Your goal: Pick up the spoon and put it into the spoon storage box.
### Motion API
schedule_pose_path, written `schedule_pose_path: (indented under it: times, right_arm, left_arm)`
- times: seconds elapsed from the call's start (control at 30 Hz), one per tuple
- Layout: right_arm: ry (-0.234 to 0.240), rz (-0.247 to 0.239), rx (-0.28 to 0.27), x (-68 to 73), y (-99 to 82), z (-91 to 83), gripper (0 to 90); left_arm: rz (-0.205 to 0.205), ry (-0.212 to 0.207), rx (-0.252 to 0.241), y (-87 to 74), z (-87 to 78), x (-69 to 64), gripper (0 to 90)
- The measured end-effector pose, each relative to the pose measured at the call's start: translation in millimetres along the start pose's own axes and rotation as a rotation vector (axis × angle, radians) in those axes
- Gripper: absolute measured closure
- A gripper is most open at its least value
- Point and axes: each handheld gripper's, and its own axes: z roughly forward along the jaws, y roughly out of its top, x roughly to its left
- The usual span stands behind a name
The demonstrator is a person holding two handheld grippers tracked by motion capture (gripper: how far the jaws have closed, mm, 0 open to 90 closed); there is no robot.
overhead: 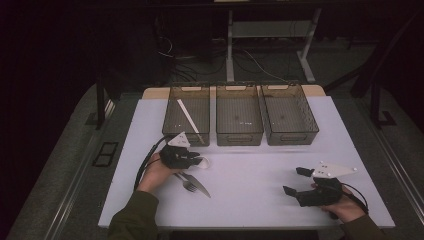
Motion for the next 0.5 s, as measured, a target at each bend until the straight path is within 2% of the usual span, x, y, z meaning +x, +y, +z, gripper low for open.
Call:
schedule_pose_path:
  times: [0.23,0.5]
  right_arm:
    - [-0.001,0.001,0.000,0.2,0.1,-0.2,17.0]
    - [0.000,0.000,-0.001,0.2,0.1,-0.4,17.0]
  left_arm:
    - [0.055,0.011,-0.009,4.1,1.0,-5.6,79.5]
    - [0.134,0.074,-0.014,12.4,2.0,-14.4,83.7]
